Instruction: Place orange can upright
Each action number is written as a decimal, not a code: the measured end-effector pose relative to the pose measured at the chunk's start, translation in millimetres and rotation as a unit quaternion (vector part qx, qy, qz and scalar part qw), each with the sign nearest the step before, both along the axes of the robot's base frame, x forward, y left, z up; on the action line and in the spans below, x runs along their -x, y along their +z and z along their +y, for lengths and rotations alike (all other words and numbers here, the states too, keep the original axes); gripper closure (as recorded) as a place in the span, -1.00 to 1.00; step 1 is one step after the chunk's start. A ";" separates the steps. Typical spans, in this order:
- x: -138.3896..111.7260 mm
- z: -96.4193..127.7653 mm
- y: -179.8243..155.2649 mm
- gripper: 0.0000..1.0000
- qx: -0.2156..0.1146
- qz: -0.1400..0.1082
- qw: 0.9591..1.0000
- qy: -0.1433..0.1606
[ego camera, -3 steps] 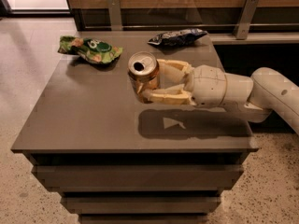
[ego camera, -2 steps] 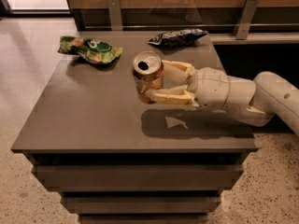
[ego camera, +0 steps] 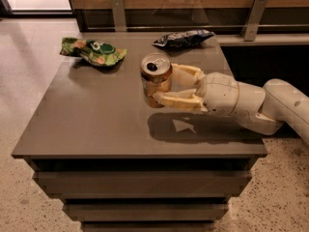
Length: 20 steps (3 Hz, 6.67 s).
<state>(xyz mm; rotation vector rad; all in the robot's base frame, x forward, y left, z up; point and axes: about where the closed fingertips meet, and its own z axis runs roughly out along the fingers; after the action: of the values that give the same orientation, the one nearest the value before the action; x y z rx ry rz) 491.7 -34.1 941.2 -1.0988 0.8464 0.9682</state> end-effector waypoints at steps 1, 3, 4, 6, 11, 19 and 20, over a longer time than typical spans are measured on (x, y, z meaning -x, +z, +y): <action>-1.6 -3.3 -0.2 1.00 0.010 0.005 1.000 -0.007; -4.6 -12.0 -4.7 1.00 0.049 0.025 0.998 -0.035; -6.4 -17.3 -11.1 1.00 0.054 0.037 0.997 -0.047; -10.1 -26.9 -27.5 1.00 0.055 0.062 0.995 -0.062; -16.4 -41.4 -44.8 1.00 0.065 0.096 0.990 -0.084; -22.6 -50.2 -47.5 -1.00 0.057 0.105 0.988 -0.101; -22.7 -40.3 -34.0 -1.00 0.072 0.088 0.989 -0.092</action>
Offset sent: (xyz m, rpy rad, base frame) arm 0.0072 -0.0203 -0.0076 -0.1091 0.0567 -0.0873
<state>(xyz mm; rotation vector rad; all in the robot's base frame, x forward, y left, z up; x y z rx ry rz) 514.4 -74.4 907.1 -1.0459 1.1563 0.8676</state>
